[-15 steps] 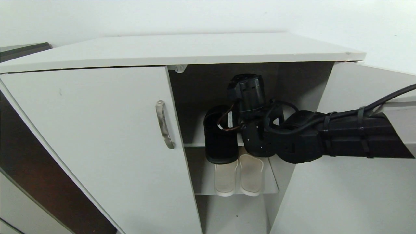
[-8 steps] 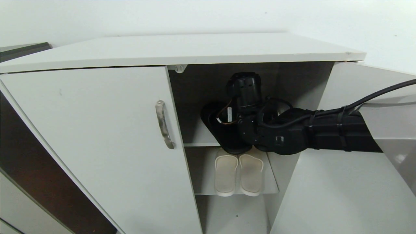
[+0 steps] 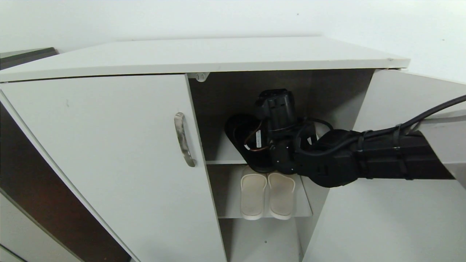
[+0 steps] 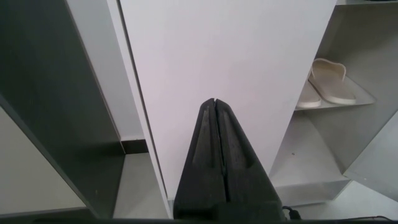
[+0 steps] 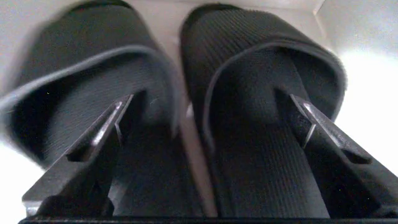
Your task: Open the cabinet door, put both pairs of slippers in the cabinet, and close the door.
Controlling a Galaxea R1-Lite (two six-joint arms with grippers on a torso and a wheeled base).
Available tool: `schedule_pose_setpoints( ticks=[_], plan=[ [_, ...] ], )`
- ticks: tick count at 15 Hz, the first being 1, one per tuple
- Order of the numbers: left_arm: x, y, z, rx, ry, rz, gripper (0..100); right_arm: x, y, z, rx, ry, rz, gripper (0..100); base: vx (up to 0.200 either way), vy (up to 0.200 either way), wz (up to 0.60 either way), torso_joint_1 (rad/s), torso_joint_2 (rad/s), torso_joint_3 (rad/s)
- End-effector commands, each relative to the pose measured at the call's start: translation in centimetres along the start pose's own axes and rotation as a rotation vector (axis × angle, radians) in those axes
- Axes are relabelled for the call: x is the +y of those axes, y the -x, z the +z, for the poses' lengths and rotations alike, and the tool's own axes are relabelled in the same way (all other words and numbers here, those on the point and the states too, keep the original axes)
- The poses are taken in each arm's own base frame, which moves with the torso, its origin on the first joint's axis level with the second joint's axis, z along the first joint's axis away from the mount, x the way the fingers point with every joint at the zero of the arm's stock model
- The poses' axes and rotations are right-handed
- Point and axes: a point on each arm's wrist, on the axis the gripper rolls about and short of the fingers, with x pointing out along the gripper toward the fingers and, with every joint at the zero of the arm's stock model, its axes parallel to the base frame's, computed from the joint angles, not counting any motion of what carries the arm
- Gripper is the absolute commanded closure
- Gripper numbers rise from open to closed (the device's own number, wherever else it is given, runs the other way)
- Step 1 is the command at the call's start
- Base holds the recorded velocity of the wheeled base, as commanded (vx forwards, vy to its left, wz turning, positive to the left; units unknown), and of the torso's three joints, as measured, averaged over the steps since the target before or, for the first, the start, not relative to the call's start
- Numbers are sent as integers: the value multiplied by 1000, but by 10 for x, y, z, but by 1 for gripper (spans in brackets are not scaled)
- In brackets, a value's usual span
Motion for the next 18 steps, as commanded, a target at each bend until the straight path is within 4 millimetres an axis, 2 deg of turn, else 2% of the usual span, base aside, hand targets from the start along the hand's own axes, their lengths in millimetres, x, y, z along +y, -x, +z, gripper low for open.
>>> schedule_pose_setpoints(
  ticks=[1,2,3,4,5,6,7,10,15,18],
  plan=[
    [0,0,0,1,0,0,100,-6,22,14,-25,-23,27,0,0,0,0,0,0,0],
    [0,0,0,1,0,0,100,-15,50,20,-41,-34,66,0,0,0,0,0,0,0],
    [0,0,0,1,0,0,100,-22,62,17,-33,-24,80,0,0,0,0,0,0,0],
    [0,0,0,1,0,0,100,-34,79,3,2,13,103,0,0,0,0,0,0,0],
    [0,0,0,1,0,0,100,-39,85,-1,13,20,109,100,0,0,0,0,0,0],
    [0,0,0,1,0,0,100,-51,100,-18,31,35,132,100,0,0,0,0,0,0],
    [0,0,0,1,-1,0,100,-63,111,-22,15,24,145,100,0,0,0,0,0,0],
    [0,0,0,1,-1,0,100,-69,130,-13,-27,-10,207,100,0,0,0,0,0,0],
    [0,0,0,1,-1,0,100,-69,130,-20,-11,2,208,100,0,0,0,0,0,0],
    [0,0,0,1,-1,0,100,-69,129,-26,4,20,206,100,-200,0,0,2,1,1]
  ],
)
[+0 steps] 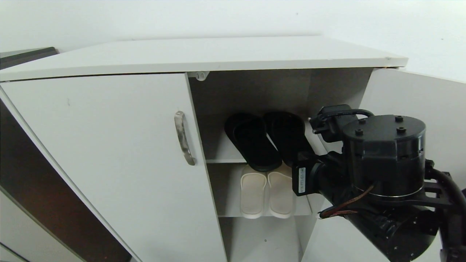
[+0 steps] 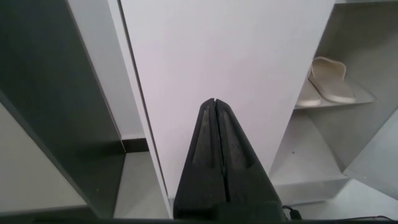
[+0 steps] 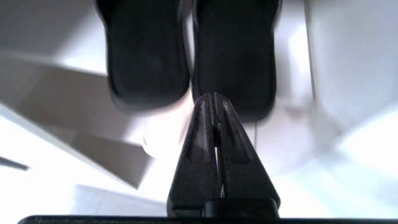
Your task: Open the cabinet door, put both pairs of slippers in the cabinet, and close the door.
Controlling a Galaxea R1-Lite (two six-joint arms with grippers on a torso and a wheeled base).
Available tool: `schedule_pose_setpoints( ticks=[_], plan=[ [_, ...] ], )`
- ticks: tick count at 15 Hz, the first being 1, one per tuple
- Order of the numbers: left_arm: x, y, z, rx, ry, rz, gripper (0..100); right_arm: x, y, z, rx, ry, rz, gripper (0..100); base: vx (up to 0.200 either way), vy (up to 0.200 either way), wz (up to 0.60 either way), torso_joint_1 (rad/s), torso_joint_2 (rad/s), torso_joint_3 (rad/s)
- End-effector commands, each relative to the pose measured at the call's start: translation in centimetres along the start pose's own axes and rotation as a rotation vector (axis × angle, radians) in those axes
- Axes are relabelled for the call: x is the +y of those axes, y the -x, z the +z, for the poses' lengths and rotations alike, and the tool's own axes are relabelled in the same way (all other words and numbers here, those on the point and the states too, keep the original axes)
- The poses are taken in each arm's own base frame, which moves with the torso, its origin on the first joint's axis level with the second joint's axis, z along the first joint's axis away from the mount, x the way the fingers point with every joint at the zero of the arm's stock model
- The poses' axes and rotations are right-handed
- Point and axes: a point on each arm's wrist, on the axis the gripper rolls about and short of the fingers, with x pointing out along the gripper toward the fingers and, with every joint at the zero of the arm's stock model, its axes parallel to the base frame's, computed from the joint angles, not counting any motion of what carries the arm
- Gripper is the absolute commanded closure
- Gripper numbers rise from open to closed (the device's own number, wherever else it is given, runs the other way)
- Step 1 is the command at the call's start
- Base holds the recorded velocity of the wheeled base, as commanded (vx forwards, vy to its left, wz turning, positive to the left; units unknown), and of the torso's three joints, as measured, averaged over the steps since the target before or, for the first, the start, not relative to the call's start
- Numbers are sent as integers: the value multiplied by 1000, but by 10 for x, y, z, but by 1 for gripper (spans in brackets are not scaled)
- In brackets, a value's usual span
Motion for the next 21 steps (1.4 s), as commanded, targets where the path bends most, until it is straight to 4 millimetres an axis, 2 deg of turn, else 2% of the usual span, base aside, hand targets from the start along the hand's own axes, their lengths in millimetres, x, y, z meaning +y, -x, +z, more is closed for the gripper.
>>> schedule_pose_setpoints(
  ticks=[1,17,21],
  plan=[
    [0,0,0,1,0,0,100,1,-1,-4,9,8,-1,100,-200,0,0,7,2,-2],
    [0,0,0,1,0,0,100,0,-5,-11,29,-8,-11,100,-200,0,0,0,1,2],
    [0,0,0,1,0,0,100,-1,-6,-14,42,-16,17,100,0,0,0,0,0,0]
  ],
)
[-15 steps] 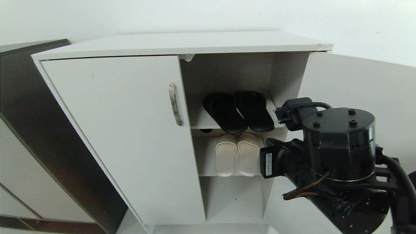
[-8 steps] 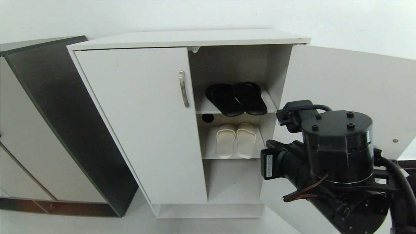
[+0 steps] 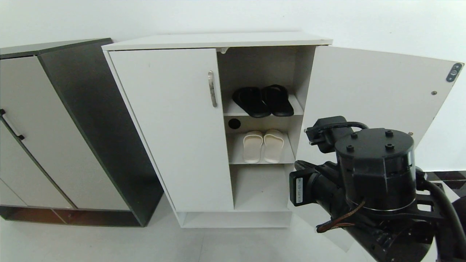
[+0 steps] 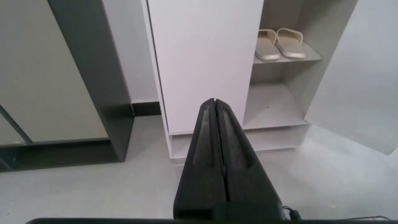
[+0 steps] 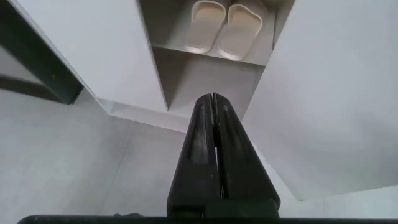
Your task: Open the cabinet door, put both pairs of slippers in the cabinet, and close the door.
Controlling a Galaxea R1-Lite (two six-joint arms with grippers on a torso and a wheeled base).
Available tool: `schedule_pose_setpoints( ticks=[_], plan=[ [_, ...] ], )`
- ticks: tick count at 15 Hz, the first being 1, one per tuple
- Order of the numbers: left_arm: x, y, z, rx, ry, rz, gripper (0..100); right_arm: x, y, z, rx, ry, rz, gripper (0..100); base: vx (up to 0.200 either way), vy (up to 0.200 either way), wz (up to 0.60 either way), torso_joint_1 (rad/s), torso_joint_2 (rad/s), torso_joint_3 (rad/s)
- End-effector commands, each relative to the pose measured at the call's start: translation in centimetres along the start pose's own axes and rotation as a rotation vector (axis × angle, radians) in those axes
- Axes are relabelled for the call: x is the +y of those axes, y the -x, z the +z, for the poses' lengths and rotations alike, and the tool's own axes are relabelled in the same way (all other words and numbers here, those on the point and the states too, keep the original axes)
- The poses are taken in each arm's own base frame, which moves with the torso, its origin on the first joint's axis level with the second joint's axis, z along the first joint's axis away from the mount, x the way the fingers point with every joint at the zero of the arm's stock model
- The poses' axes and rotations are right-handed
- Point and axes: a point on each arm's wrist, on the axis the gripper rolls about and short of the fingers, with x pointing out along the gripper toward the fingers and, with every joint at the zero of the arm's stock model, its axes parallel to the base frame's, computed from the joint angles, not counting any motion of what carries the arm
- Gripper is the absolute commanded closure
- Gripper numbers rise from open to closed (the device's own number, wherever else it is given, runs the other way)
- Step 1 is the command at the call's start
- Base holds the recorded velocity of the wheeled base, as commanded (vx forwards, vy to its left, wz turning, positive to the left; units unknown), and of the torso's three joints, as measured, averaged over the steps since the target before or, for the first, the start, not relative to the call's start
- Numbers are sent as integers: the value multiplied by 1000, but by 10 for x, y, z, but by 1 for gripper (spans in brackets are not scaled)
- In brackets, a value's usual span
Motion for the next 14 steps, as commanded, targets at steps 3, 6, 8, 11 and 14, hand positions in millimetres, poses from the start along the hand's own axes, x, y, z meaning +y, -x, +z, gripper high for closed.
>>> schedule_pose_setpoints(
  ticks=[3,6,8,11,14],
  plan=[
    [0,0,0,1,0,0,100,0,-4,-4,9,6,-9,100,0,0,0,0,0,0],
    [0,0,0,1,0,0,100,-2,-5,-7,17,13,-15,100,0,0,0,0,0,0],
    [0,0,0,1,0,0,100,-2,-5,-7,19,19,-16,100,0,0,0,0,0,0],
    [0,0,0,1,0,0,100,-1,-7,-10,26,25,-18,100,0,0,0,0,0,0],
    [0,0,0,1,0,0,100,-1,-7,-10,27,26,-18,100,0,0,0,0,0,0]
  ],
)
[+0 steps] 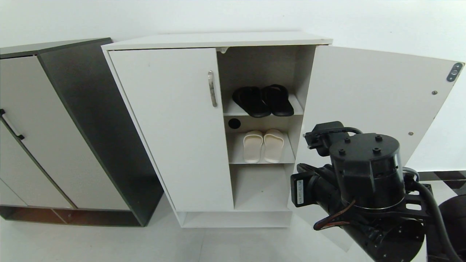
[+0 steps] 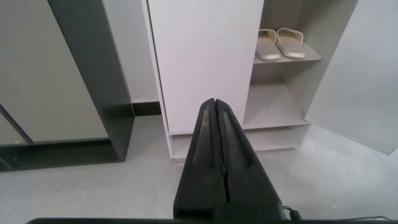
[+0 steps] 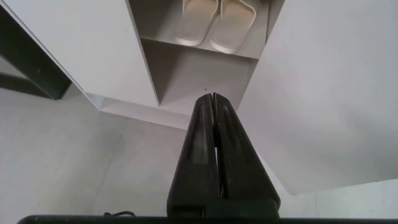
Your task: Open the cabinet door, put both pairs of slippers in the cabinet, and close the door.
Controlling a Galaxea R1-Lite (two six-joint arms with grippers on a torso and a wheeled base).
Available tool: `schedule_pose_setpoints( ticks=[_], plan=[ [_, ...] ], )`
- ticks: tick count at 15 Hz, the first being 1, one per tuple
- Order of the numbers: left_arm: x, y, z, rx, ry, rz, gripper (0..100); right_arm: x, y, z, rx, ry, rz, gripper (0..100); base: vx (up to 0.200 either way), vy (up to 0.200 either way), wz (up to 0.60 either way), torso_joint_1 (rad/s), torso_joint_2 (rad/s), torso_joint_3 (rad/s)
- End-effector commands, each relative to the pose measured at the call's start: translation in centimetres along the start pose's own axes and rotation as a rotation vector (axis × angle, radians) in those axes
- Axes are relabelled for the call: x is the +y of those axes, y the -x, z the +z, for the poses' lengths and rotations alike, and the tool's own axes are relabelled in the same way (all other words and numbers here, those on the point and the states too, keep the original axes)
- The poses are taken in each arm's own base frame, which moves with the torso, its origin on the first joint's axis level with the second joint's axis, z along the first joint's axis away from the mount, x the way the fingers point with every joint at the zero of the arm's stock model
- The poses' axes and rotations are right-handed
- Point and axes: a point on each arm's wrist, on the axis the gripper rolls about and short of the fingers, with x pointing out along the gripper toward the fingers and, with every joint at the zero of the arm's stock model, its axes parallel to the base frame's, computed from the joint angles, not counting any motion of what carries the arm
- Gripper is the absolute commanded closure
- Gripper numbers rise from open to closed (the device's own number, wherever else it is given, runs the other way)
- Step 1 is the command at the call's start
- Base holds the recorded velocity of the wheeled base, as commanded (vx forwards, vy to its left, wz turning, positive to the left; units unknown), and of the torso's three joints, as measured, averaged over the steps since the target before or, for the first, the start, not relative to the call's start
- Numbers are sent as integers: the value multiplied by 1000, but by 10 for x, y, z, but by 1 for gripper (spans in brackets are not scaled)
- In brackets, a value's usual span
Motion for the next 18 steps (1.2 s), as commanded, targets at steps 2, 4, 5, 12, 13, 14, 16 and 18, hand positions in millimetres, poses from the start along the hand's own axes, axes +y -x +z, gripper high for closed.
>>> schedule_pose_setpoints(
  ticks=[2,4,5,12,13,14,16,18],
  plan=[
    [0,0,0,1,0,0,100,0,-2,-4,11,12,-4,100,0,0,0,0,0,0],
    [0,0,0,1,0,0,100,0,-2,-4,11,12,-4,100,0,0,0,4,-82,-94],
    [0,0,0,1,0,0,100,0,-2,-4,11,12,-4,100,0,0,0,7,-266,-276],
    [0,0,0,1,2,0,100,-1,-2,-5,13,14,-7,100,0,0,0,57,-410,-353],
    [0,0,0,1,0,0,100,-1,-2,-5,13,13,-7,100,0,0,0,129,-461,-344],
    [0,0,0,1,0,0,100,-1,-2,-5,13,13,-7,100,0,0,0,124,-481,-349],
    [0,0,0,1,0,0,100,-1,-2,-5,14,13,-9,100,0,0,0,132,-461,-327],
    [0,0,0,1,2,0,100,-1,-3,-5,17,14,-5,100,0,0,0,146,-469,-317]
  ],
)
